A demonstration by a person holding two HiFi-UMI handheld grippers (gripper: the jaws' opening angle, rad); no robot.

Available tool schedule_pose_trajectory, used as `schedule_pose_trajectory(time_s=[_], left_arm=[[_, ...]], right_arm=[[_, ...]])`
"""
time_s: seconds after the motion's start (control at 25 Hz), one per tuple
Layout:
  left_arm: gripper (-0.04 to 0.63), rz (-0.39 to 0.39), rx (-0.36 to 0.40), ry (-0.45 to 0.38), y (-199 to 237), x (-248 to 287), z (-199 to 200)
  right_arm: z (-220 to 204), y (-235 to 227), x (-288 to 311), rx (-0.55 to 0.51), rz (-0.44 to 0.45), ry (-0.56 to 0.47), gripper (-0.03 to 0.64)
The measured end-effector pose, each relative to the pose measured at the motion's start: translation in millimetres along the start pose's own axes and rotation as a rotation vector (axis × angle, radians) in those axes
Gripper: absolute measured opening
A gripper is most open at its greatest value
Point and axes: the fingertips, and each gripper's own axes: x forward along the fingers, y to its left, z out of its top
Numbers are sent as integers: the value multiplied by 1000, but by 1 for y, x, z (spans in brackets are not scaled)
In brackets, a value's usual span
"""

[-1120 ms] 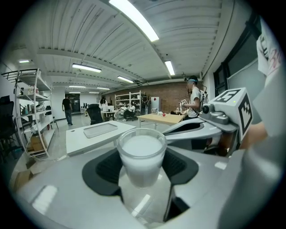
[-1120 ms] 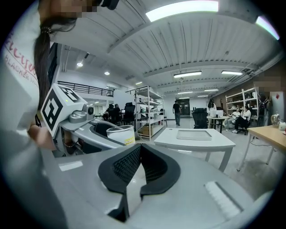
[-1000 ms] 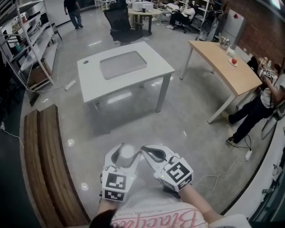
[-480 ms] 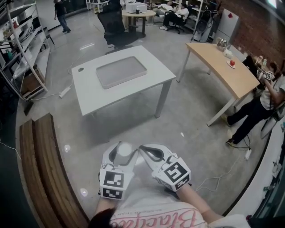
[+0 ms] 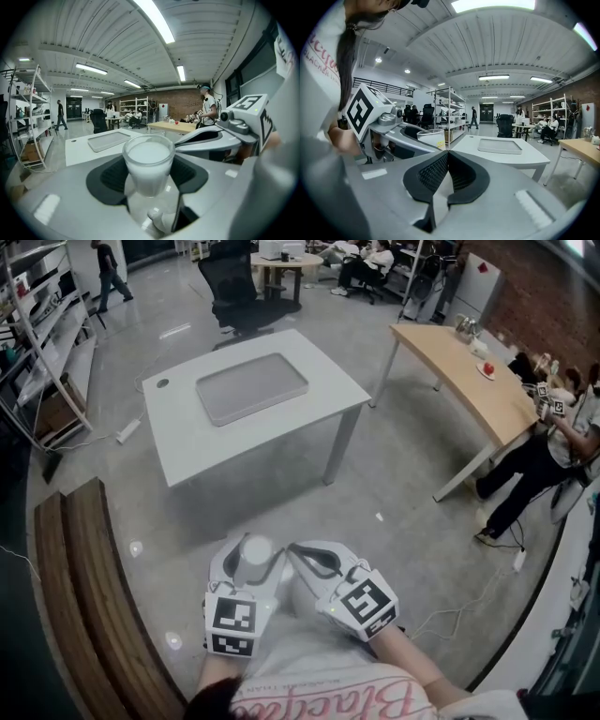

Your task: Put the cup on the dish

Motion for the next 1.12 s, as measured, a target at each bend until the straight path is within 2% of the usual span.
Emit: schedule_pose_trajectory(time_s=[0.36,0.72,1.12], left_arm=[[261,26,7,-9,22,26,9],[261,49,10,19,56,60,20],[261,86,-16,48,89,125,45]], right_arm=[[-3,-33,24,-1,14,9,0],[6,-65,61,20,45,15,-1],[26,-137,96,22,77,28,0]])
